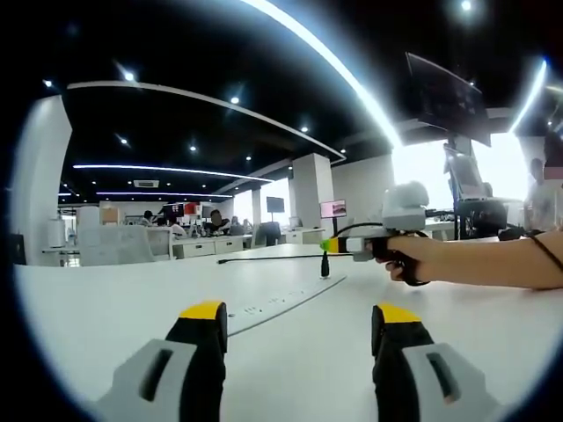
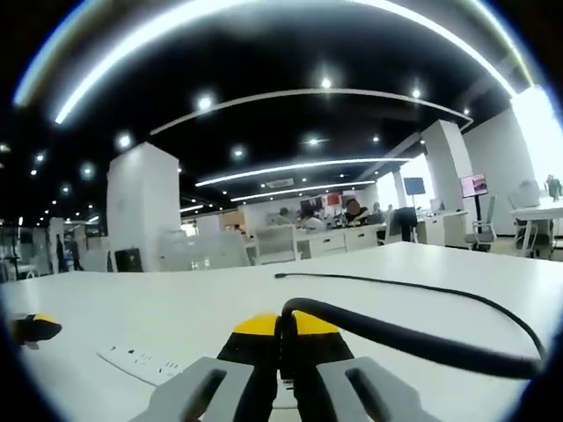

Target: Locate the USB plug end of the data cable currently connected to the USB port on the desk. Grip the plug, withdraw it from the port, and place it onto the desktop.

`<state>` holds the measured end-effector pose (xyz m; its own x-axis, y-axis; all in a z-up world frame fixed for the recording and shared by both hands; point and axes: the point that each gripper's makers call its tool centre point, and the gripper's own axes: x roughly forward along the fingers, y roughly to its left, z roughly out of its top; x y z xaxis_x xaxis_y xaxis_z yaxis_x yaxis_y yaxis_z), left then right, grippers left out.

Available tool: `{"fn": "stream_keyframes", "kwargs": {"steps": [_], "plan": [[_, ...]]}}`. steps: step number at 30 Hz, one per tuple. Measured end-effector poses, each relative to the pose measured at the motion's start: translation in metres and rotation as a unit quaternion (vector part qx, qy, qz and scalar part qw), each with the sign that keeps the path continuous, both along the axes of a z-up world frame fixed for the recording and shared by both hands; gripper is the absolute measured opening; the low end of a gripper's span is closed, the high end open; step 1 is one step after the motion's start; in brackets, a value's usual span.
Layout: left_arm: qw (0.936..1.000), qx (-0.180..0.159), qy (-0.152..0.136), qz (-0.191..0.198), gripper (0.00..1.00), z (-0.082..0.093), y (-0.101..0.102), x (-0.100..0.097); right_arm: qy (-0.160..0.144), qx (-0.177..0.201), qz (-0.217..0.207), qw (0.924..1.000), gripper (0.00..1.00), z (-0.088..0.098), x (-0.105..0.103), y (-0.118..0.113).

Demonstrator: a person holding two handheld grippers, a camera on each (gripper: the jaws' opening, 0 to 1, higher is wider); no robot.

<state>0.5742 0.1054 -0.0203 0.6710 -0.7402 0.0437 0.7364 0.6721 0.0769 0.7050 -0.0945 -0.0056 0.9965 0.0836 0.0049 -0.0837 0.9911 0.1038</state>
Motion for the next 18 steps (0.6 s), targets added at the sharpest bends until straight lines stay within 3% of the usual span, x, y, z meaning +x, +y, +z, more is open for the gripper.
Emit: {"fn": "stream_keyframes", "kwargs": {"steps": [5, 10, 14, 17, 18], "plan": [[1.0000, 0.000, 0.000, 0.000, 0.67, -0.0001, 0.0001, -0.0002, 0.002, -0.023, 0.003, 0.9997, 0.06, 0.0000, -0.0010, 0.0036], [1.0000, 0.000, 0.000, 0.000, 0.67, -0.0002, 0.0002, -0.0005, 0.000, 0.012, -0.003, 0.9999, 0.06, -0.0009, -0.0033, -0.0045], [1.0000, 0.002, -0.001, 0.000, 0.67, -0.0004, 0.0002, -0.0005, 0.001, 0.015, -0.005, 0.9999, 0.06, -0.0006, -0.0021, -0.0048], [1.0000, 0.001, -0.001, 0.001, 0.67, -0.0004, 0.0004, -0.0004, 0.002, -0.015, 0.000, 0.9999, 0.06, 0.0007, 0.0001, 0.0014], [1.0000, 0.001, -0.001, 0.001, 0.67, -0.0004, 0.0004, -0.0003, -0.017, -0.025, 0.002, 0.9995, 0.06, 0.0083, 0.0010, 0.0041]]}}
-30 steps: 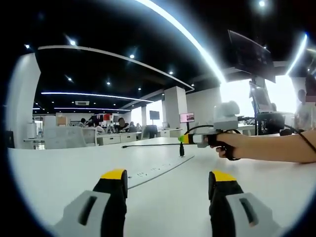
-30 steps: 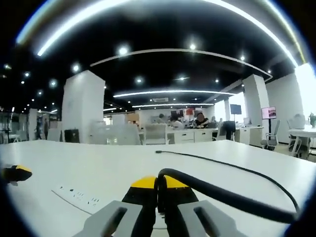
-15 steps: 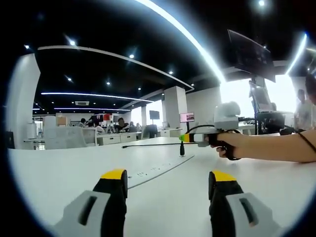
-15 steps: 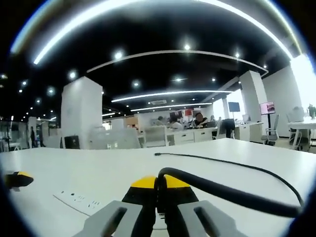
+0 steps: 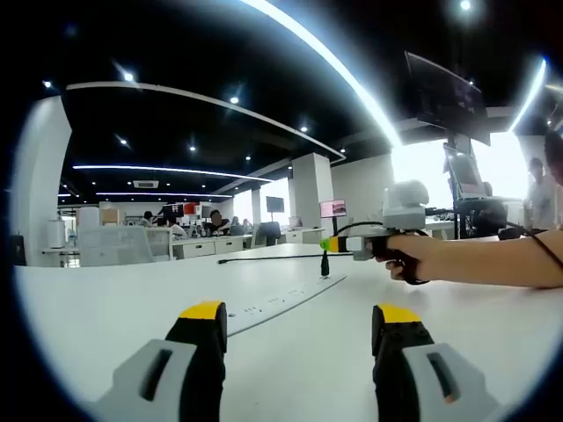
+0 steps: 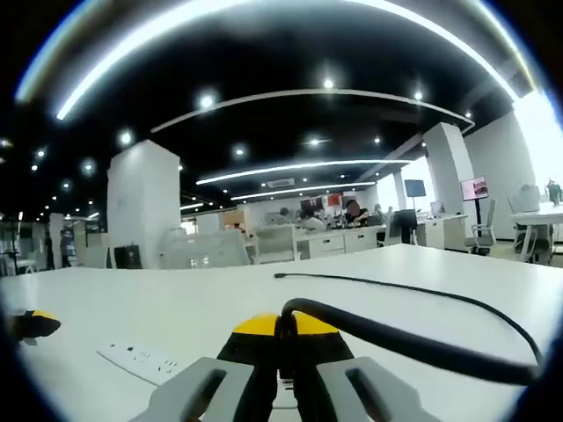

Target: Locate the USB plug end of the data cable currently connected to the USB port on the desk. Grip the plug, withdraw it from the port, and place it onto the desktop.

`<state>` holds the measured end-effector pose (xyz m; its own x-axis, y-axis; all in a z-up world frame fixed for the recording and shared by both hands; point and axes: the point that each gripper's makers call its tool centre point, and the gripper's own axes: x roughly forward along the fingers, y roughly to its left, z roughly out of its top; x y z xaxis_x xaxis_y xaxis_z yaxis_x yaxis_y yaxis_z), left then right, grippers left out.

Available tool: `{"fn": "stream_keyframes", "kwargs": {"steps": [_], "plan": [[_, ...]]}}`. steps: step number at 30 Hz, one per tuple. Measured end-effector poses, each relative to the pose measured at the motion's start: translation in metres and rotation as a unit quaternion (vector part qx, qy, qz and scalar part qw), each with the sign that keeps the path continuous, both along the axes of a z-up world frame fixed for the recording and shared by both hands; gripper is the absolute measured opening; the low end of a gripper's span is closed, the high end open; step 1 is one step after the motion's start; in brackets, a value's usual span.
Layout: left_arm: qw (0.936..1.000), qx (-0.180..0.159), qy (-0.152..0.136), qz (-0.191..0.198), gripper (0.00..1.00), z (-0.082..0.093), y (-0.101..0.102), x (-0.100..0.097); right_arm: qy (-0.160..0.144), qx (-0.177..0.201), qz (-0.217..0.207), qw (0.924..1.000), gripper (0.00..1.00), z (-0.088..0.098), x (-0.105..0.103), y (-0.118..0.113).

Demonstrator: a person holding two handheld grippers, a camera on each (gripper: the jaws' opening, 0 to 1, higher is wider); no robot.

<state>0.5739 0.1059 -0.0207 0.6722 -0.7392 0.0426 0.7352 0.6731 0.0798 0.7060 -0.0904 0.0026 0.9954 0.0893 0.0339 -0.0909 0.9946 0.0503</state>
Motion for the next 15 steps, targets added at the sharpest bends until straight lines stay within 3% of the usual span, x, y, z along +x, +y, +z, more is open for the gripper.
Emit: {"fn": "stream_keyframes", "kwargs": {"steps": [2, 5, 8, 15], "plan": [[1.0000, 0.000, 0.000, 0.000, 0.67, 0.000, 0.000, 0.000, -0.023, -0.010, 0.003, 0.9997, 0.06, 0.013, -0.001, 0.005], [1.0000, 0.000, 0.000, 0.000, 0.67, 0.000, 0.000, 0.000, -0.020, -0.023, 0.003, 0.9995, 0.06, 0.014, -0.002, 0.010], [1.0000, 0.001, 0.000, 0.000, 0.67, 0.000, 0.000, 0.000, -0.014, 0.006, 0.003, 0.9999, 0.06, 0.005, 0.000, 0.005], [1.0000, 0.001, 0.000, 0.000, 0.67, 0.000, 0.001, 0.000, -0.019, 0.020, -0.009, 0.9996, 0.06, 0.008, -0.004, -0.004]]}}
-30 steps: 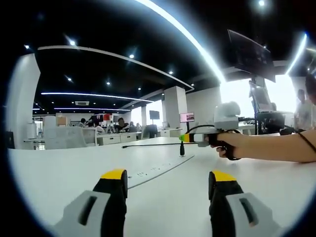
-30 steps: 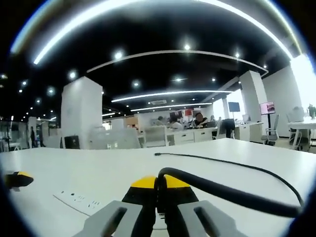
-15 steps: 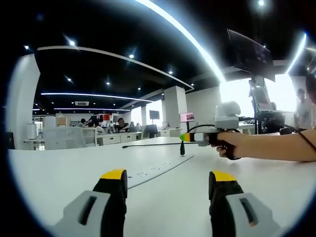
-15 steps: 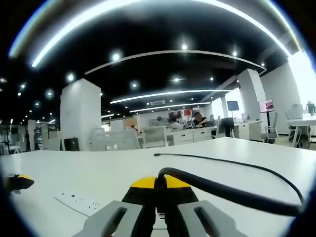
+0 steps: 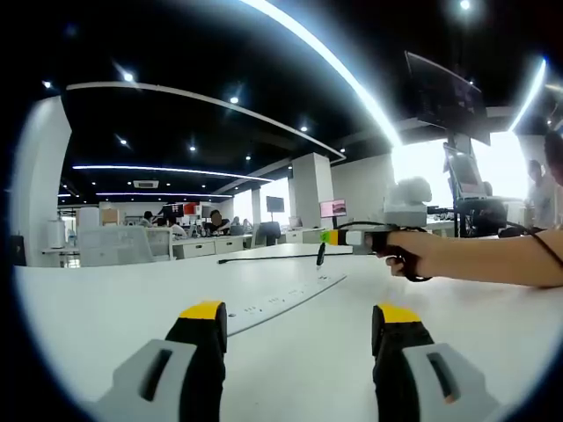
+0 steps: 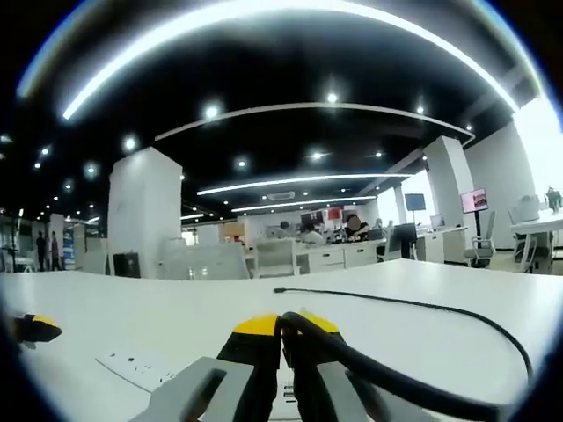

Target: Locate the USB plug end of the data cable currently connected to the USB port on the desk. Grip the plug, withdraw it from the port, and place it onto the desktop.

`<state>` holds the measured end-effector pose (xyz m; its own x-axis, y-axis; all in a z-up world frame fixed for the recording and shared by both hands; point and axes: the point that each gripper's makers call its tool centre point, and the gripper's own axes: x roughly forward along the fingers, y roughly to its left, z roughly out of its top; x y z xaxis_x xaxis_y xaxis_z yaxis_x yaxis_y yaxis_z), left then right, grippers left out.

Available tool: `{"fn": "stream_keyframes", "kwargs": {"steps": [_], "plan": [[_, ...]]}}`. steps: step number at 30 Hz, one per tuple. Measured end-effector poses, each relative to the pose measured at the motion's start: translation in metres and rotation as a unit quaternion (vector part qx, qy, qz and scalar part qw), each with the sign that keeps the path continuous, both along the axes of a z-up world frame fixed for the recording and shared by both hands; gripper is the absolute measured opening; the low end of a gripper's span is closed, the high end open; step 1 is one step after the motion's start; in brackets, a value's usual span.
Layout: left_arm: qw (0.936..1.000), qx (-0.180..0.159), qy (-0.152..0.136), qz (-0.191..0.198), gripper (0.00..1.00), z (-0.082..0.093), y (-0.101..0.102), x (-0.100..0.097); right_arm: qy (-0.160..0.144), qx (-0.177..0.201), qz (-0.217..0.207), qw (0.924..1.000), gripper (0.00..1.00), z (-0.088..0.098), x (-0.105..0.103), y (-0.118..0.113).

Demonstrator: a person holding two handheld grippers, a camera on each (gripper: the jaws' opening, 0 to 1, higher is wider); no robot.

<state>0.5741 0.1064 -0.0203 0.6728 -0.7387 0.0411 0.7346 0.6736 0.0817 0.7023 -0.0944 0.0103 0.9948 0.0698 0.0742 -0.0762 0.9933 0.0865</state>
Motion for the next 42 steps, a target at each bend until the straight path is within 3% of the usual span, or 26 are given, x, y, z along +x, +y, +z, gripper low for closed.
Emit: {"fn": "stream_keyframes", "kwargs": {"steps": [15, 25, 35, 42], "plan": [[1.0000, 0.002, 0.000, 0.001, 0.67, 0.000, 0.000, 0.001, -0.010, 0.008, 0.003, 0.9999, 0.06, 0.004, -0.007, -0.001], [1.0000, 0.001, 0.000, 0.000, 0.68, 0.001, 0.001, 0.001, 0.003, 0.020, 0.012, 0.9997, 0.06, -0.002, -0.008, 0.005], [1.0000, -0.001, 0.000, -0.002, 0.68, 0.002, 0.001, 0.001, -0.012, 0.031, 0.014, 0.9994, 0.06, 0.021, -0.021, -0.003], [0.9999, -0.010, 0.003, -0.004, 0.68, 0.004, 0.002, 0.001, -0.022, 0.080, 0.024, 0.9962, 0.06, 0.029, -0.039, -0.011]]}}
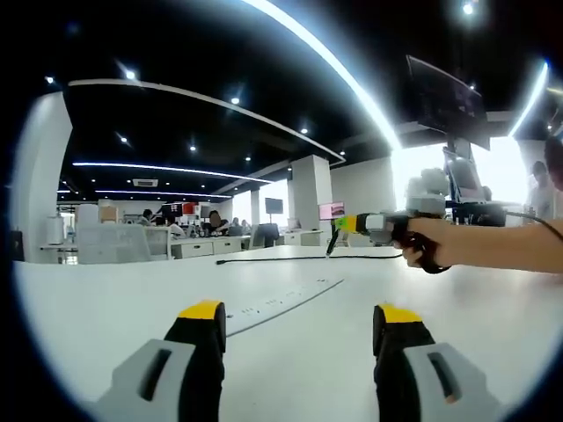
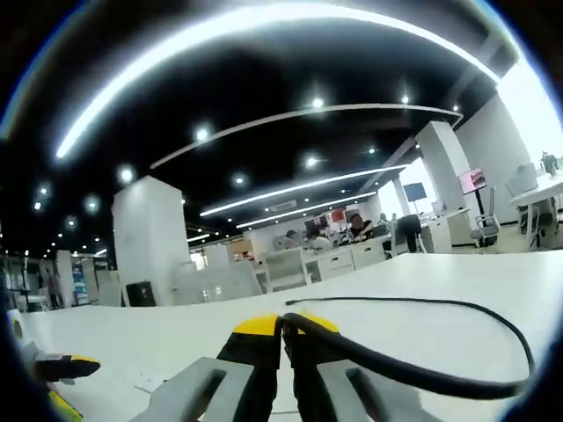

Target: Locate the USB plug end of the data cable currently connected to the USB port on the desk. Grip the plug, withdraw it from the port, and place it onto the desktop.

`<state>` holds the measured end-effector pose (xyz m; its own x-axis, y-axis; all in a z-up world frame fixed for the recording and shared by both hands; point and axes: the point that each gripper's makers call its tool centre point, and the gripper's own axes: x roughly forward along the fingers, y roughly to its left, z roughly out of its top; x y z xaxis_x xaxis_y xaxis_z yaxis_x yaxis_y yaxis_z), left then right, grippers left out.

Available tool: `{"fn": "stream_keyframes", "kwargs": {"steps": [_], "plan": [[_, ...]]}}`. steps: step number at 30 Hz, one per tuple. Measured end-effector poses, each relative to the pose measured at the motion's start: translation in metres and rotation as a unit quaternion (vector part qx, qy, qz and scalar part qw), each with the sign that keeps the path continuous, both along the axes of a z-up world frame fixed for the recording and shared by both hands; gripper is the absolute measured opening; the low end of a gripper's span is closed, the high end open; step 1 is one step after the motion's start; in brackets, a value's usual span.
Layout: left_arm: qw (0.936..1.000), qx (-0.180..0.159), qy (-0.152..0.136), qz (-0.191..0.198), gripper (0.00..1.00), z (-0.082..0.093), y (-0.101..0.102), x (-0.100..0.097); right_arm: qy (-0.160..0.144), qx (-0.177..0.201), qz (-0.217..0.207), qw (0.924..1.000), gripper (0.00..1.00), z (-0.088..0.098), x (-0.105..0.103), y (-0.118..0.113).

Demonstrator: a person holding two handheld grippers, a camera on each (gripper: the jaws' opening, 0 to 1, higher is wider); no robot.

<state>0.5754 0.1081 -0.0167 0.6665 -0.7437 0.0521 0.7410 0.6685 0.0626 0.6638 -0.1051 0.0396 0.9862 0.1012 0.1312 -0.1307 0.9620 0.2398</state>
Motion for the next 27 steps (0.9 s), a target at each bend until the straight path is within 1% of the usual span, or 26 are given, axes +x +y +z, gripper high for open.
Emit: {"fn": "stream_keyframes", "kwargs": {"steps": [3, 8, 13, 18, 21, 23, 27], "plan": [[1.0000, 0.000, -0.001, -0.004, 0.69, 0.000, -0.001, -0.002, -0.005, 0.011, 0.008, 0.9999, 0.06, 0.006, -0.005, 0.001], [0.9999, -0.005, -0.002, -0.011, 0.70, 0.001, -0.003, -0.004, -0.009, 0.007, 0.025, 0.9996, 0.06, 0.009, -0.013, 0.009], [0.9998, -0.008, -0.006, -0.017, 0.70, 0.003, -0.005, -0.006, -0.005, -0.017, 0.045, 0.9988, 0.06, 0.003, -0.026, 0.018], [0.9996, -0.005, -0.013, -0.025, 0.71, 0.003, -0.008, -0.008, -0.005, -0.008, 0.060, 0.9981, 0.06, -0.003, -0.034, 0.019], [0.9994, -0.007, -0.015, -0.030, 0.71, 0.004, -0.009, -0.010, 0.002, -0.020, 0.078, 0.9968, 0.06, -0.010, -0.039, 0.024], [0.9993, -0.007, -0.017, -0.032, 0.71, 0.004, -0.010, -0.010, 0.002, -0.023, 0.086, 0.9960, 0.06, -0.014, -0.043, 0.027], [0.9991, -0.005, -0.019, -0.036, 0.72, 0.004, -0.011, -0.012, 0.000, -0.016, 0.101, 0.9948, 0.06, -0.021, -0.048, 0.032]]}}
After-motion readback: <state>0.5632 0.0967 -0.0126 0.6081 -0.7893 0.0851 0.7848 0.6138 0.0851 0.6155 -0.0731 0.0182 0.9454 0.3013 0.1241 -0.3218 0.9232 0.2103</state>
